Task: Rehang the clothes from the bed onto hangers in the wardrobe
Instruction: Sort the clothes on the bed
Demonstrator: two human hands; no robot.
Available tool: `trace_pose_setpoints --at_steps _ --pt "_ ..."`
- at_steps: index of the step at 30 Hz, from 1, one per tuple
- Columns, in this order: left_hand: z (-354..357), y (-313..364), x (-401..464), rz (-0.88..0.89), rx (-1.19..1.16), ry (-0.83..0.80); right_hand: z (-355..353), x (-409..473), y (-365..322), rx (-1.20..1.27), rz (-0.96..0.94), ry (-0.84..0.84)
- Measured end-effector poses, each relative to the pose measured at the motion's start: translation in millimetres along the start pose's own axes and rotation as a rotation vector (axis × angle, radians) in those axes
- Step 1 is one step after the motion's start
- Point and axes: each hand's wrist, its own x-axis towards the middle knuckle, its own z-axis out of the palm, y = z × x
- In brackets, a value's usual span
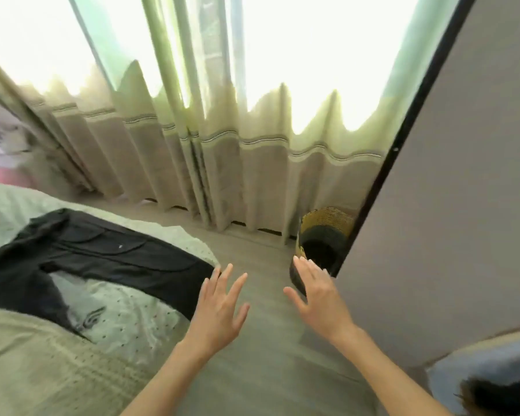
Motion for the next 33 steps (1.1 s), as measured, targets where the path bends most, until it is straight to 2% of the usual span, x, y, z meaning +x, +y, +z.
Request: trace_pose_setpoints --at_steps 5,8,11,19,22,25,33 --pt "-15.2 -90.5 -72.7 -0.277 -0.045 0.079 65.6 18.1 -97.8 -0.021 -0.226 -0.089" --pt "-12.4 -141.4 -122.6 -0.433 -0.071 0.064 104.6 13.0 -153.2 -0.014 -0.352 -0.18" --pt "-2.7 -185.5 -177.0 -0.518 -0.125 0.051 143.7 3.9 -203.1 -0.002 -0.45 -0.269" --pt "12.1 -264.8 -317.5 -0.881 -0.228 0.2 238.6 -19.2 -326.6 -0.024 -0.701 -0.476" --pt "17.4 -287.3 -360.4 -1.034 -0.242 0.189 271.3 -28.9 -371.6 -0.03 -0.799 -0.579" --pt "17.8 -306.2 -391.4 -1.139 -0.259 0.167 302.3 -31.9 -410.7 -0.038 -0.888 -0.641" --pt "17.3 -360.4 -442.8 -1.436 -0.31 0.245 371.8 -17.8 -513.4 -0.077 -1.07 -0.814"
